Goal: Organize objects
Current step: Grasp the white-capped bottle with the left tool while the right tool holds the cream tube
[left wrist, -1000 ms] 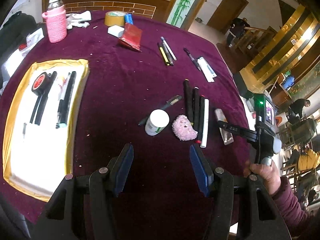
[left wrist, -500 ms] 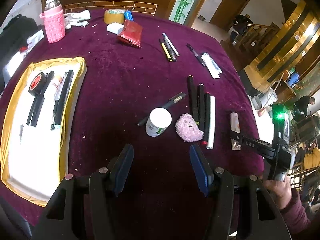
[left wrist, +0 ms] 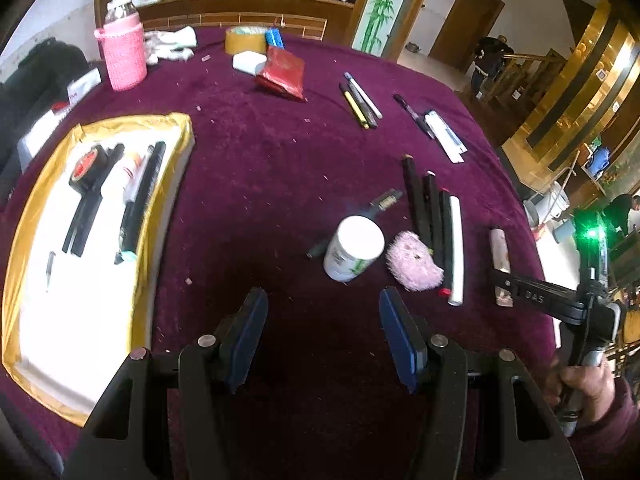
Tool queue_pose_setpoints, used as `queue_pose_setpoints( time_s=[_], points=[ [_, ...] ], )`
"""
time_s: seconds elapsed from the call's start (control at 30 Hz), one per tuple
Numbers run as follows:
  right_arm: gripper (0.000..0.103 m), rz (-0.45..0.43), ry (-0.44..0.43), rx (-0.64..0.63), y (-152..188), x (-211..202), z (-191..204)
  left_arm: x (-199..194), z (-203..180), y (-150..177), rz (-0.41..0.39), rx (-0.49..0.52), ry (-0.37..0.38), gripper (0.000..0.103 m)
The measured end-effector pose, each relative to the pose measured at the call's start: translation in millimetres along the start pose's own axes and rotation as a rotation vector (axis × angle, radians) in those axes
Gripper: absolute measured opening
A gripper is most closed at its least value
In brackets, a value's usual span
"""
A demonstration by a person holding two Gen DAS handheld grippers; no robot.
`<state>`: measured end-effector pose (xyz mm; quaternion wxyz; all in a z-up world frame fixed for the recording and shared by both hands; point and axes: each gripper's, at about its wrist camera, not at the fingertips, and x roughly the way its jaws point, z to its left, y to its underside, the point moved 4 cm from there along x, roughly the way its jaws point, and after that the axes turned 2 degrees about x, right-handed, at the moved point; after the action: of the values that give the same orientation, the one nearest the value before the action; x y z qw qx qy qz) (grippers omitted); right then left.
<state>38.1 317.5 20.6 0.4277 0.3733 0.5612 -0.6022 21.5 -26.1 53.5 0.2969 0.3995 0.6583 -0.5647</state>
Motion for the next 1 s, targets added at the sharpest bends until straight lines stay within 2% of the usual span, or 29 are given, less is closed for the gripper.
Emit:
queue_pose_setpoints(
  time_s=[0.2, 0.4, 0.6, 0.63, 0.67, 0.7, 0.77, 0.87, 0.93, 1.0],
  points=[
    [0.055, -0.013, 0.010, -0.032, 3, 2, 8, 12, -7, -18, -0.072, 0.115, 0.008, 0.052],
    [0.063, -0.016, 0.029, -0.059, 3, 5, 16, 40, -27, -25, -0.048, 0.207, 0.046, 0.052],
    [0.064, -0.005, 0.004, -0.031, 1, 4, 12, 60, -44, -23, -0.030, 0.273, 0.046, 0.051],
    [0.064, -0.001, -0.005, -0.021, 0, 4, 11, 61, -45, -22, -0.023, 0.273, 0.044, 0.045],
    [0.063, 0.004, -0.013, -0.015, 0, 4, 10, 62, -45, -22, -0.019, 0.268, 0.040, 0.032],
    [0.063, 0.009, -0.016, -0.014, -1, 4, 10, 61, -45, -22, -0.020, 0.266, 0.038, 0.032],
    [0.060, 0.019, -0.013, -0.023, -2, 4, 10, 58, -42, -21, -0.004, 0.247, 0.067, 0.032],
    [0.034, 0.014, 0.010, -0.014, -4, 3, 4, 49, -39, -19, -0.005, 0.235, 0.087, 0.032],
    [0.034, 0.024, -0.050, 0.039, -5, 2, -6, 40, -38, -20, -0.013, 0.218, 0.107, 0.032],
    [0.034, 0.027, -0.067, 0.069, -6, 1, -12, 29, -36, -20, -0.025, 0.196, 0.130, 0.032]
  ],
)
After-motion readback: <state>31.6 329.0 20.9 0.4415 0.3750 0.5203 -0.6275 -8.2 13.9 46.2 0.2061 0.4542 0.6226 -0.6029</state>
